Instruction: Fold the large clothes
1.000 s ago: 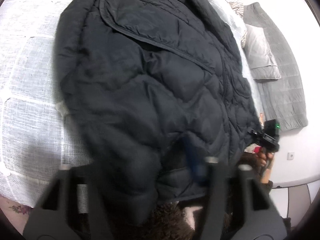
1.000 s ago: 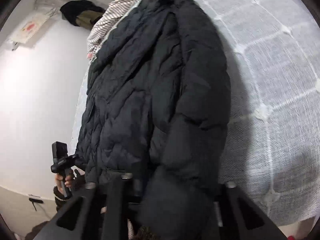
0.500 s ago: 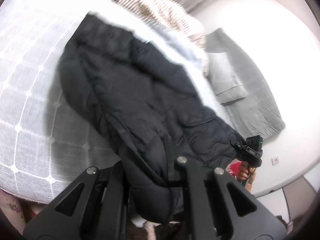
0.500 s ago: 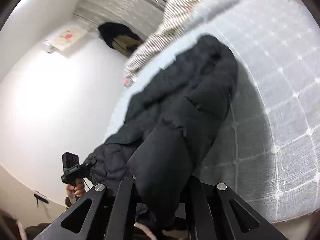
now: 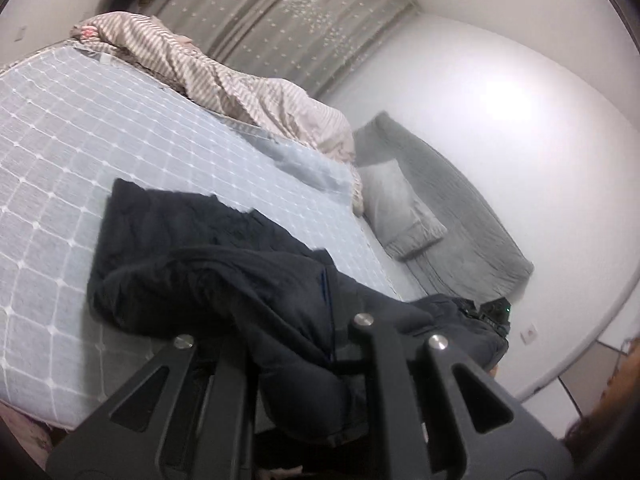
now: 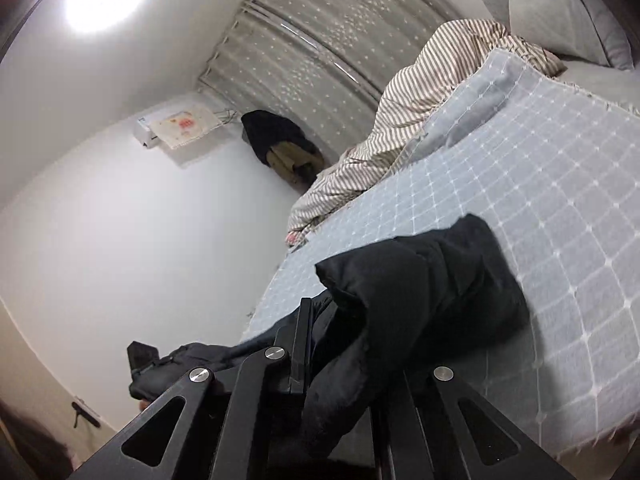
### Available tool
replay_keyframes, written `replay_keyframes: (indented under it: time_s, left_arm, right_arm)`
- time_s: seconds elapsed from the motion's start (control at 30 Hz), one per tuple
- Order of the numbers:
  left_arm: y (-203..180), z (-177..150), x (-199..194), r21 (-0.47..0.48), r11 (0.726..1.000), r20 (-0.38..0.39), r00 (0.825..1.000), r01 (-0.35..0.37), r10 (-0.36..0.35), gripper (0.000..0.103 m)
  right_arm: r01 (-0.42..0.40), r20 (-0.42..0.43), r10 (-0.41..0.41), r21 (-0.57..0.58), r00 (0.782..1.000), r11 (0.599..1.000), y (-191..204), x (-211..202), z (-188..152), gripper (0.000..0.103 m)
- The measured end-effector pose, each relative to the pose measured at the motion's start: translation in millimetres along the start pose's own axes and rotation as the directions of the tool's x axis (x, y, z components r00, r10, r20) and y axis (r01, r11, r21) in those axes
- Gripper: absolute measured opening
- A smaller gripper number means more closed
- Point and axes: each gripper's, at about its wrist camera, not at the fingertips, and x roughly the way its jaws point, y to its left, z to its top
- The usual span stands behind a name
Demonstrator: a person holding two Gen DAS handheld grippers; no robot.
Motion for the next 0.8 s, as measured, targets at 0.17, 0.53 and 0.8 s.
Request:
replay_keyframes:
  time_s: [0.17,0.53,0.8]
  left_arm:
    - [30,27,58,-0.037,0.99,-0.004,0.991,-0.136,0.136,0.013]
    - [113,48,179,-0.047,0.918,-0.104,0.916,-0.395,0.388,0.016]
    - [145,29,227,-0.002,0.883,-0.166,0.871,-0.469,0.462,0.02]
  right_arm:
    - [0.107,-0.022,-0.107,0.004,0.994,0.994,-18,58,36,0.006]
    - [0.335,-0.172,-0.319,0.075,0.932,0.939,-115,209,73,0.01]
    - [0.448,-0.261,-0.415,0.077,0.871,0.891,-171,258,52,0.015]
